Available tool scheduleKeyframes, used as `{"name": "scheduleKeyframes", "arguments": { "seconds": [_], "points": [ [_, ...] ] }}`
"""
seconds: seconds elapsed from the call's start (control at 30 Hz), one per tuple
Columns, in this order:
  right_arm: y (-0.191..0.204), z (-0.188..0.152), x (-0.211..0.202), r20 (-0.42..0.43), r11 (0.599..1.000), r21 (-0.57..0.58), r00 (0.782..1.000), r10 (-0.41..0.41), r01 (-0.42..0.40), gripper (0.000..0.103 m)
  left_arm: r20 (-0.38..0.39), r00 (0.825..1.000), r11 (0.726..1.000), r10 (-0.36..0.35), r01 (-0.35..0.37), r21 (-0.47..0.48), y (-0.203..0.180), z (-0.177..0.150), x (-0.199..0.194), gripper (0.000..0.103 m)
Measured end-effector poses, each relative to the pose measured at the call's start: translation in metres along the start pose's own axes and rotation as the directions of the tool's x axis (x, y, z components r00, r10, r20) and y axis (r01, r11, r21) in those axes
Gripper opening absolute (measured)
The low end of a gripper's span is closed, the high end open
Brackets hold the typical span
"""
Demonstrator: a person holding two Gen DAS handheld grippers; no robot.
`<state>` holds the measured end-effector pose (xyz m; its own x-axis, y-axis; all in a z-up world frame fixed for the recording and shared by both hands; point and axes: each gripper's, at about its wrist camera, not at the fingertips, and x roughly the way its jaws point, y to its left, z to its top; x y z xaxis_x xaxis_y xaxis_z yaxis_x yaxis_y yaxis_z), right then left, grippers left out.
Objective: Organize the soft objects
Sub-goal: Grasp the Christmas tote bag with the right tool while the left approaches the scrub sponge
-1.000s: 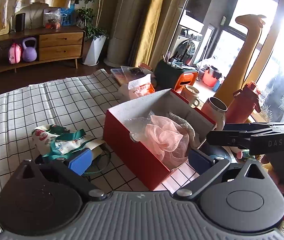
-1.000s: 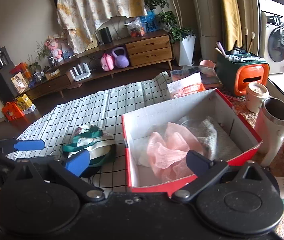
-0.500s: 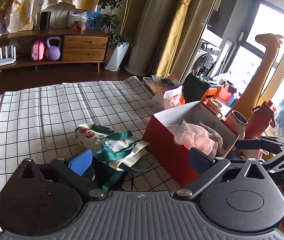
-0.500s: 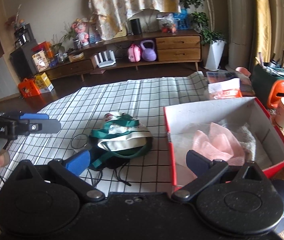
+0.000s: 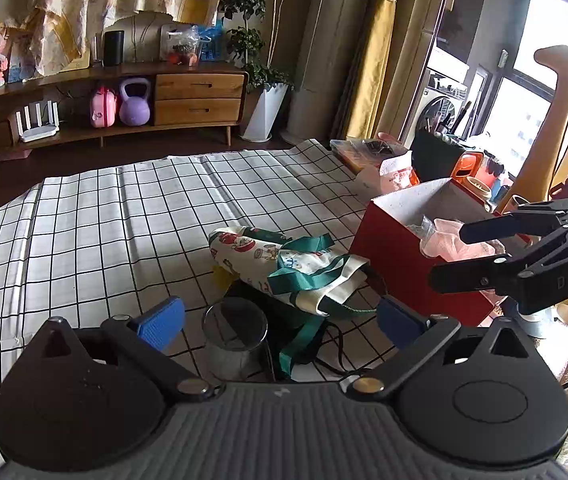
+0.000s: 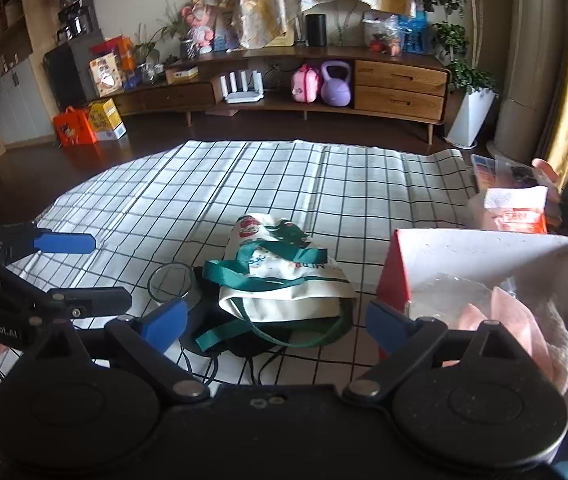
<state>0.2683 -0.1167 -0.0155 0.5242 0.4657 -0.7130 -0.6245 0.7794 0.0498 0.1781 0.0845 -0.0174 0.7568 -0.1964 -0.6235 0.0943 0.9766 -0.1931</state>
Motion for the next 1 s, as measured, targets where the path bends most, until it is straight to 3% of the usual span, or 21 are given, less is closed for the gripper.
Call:
{"name": "scheduleKeyframes", "arguments": {
  "seconds": [0.23, 0.57, 0.8, 1.0],
  "points": [
    [0.022, -0.001, 0.029, -0.03, 0.991, -0.136, 1.0, 0.009, -0.013, 0.094, -0.014, 1.0, 0.999, 0.024, -0.025, -0.041, 0.028, -0.004, 0.017, 0.103],
    [0.041, 0.001, 0.082, -0.077, 0.968, -0.252, 0.996, -0.036, 0.015, 0.094, -0.053, 0.996, 0.992, 0.07, -0.075, -0.101, 0.083, 0.027, 0.064, 0.103],
    [0.043, 0.002, 0.113, -0.086, 0.956, -0.291, 0.995, -0.056, 0.028, 0.092, -0.141, 0.989, 0.978, -0.034, 0.004, -0.208, 0.11, 0.038, 0.109, 0.102],
    [0.04, 0.003, 0.122, -0.078, 0.948, -0.309, 0.992, -0.102, 0.073, 0.075, -0.189, 0.974, 0.972, -0.125, 0.082, -0.219, 0.108, 0.031, 0.133, 0.102]
  ]
}}
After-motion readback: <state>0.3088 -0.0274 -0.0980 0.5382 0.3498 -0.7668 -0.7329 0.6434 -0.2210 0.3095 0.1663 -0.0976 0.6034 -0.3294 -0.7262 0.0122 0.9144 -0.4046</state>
